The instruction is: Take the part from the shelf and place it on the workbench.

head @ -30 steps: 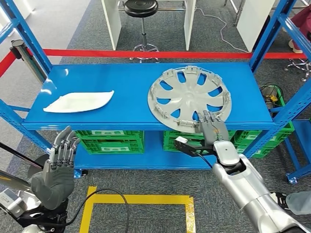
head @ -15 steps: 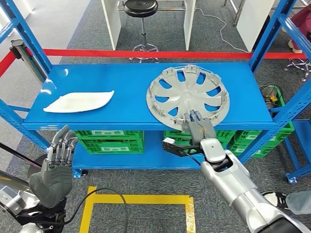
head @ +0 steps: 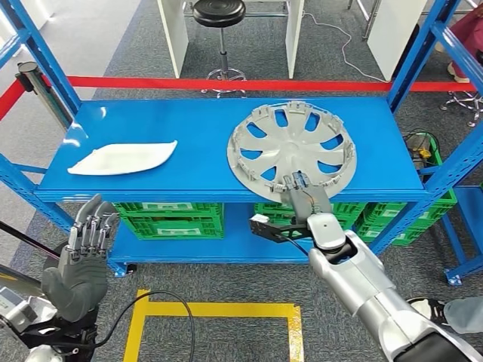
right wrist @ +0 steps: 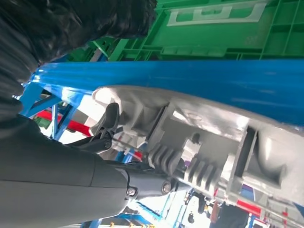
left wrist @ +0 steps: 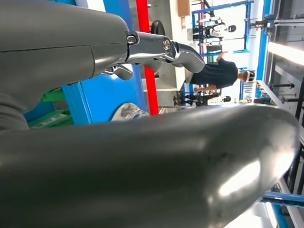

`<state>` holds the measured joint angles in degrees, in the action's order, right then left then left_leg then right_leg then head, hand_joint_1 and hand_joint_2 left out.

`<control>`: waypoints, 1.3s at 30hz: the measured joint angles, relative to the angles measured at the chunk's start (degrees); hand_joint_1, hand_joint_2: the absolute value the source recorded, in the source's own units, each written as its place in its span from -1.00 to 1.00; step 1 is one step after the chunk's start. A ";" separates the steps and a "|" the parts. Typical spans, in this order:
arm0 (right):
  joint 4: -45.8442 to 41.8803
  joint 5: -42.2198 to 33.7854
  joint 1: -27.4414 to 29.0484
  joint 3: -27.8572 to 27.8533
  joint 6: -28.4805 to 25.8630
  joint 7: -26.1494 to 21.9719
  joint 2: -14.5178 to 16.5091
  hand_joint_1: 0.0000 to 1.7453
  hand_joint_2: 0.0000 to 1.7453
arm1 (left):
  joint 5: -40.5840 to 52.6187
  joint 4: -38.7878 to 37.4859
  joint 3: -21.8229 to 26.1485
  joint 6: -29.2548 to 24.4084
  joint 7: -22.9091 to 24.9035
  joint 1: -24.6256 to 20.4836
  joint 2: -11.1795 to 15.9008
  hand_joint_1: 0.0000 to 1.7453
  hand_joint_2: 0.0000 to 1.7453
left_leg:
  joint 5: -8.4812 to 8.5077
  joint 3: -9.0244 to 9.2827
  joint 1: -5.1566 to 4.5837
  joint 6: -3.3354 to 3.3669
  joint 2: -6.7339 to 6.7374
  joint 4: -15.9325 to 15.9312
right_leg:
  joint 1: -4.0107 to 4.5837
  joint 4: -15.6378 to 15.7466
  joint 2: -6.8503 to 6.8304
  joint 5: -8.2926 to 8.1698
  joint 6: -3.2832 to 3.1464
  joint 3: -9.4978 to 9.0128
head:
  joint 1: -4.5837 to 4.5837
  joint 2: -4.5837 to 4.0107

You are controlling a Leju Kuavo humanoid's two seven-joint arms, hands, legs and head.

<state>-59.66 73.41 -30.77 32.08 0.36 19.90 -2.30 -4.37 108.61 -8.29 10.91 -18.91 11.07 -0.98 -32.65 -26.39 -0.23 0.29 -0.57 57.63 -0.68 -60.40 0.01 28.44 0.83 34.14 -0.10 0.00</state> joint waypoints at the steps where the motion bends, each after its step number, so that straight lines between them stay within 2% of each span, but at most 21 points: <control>1: -0.52 -0.03 -0.05 0.07 0.11 0.25 0.00 -1.00 1.00 | 0.08 0.01 0.08 0.07 0.01 0.01 -0.07 -1.00 -1.00 | 0.00 0.00 0.00 0.00 0.00 0.00 | 0.00 0.00 0.01 0.00 0.00 0.00 | 0.00 0.00; 9: -4.14 -0.59 -0.74 0.39 0.52 1.00 0.03 -1.00 1.00 | 0.19 0.02 0.81 0.51 0.00 0.13 -0.44 -1.00 -1.00 | 0.00 -0.01 0.00 0.00 0.00 0.00 | 0.00 0.00 0.01 0.00 0.00 0.00 | 0.00 0.00; 19: -8.18 -2.96 -4.80 1.57 2.03 2.10 1.32 -1.00 1.00 | 0.80 0.02 2.06 1.47 -0.56 0.39 -0.74 -1.00 -1.00 | 0.03 0.00 0.00 -0.05 0.01 0.00 | 0.01 0.00 -0.01 0.00 0.00 0.00 | -0.01 0.00; 32: -8.00 -4.71 -3.80 2.66 3.77 3.14 1.33 -1.00 1.00 | 0.22 0.17 2.58 1.50 0.15 0.39 -0.86 -1.00 -1.00 | 0.03 -0.01 0.00 -0.05 0.01 0.00 | 0.00 0.01 0.00 0.00 0.00 0.01 | -0.01 0.00; 39: -5.78 -5.25 -1.51 2.18 3.93 3.24 1.33 -1.00 1.00 | 0.11 0.45 2.61 1.07 0.32 0.44 -0.86 -1.00 -1.00 | 0.03 -0.01 0.00 -0.05 0.01 0.00 | 0.01 0.01 0.00 0.00 0.00 0.01 | -0.01 0.00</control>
<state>-65.43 68.16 -32.29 34.26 4.29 23.14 -0.97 -4.25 109.06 -5.68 11.98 -18.58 11.51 -1.84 -32.62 -26.40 -0.23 0.25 -0.56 57.63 -0.68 -60.39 0.00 28.44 0.83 34.15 -0.11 0.00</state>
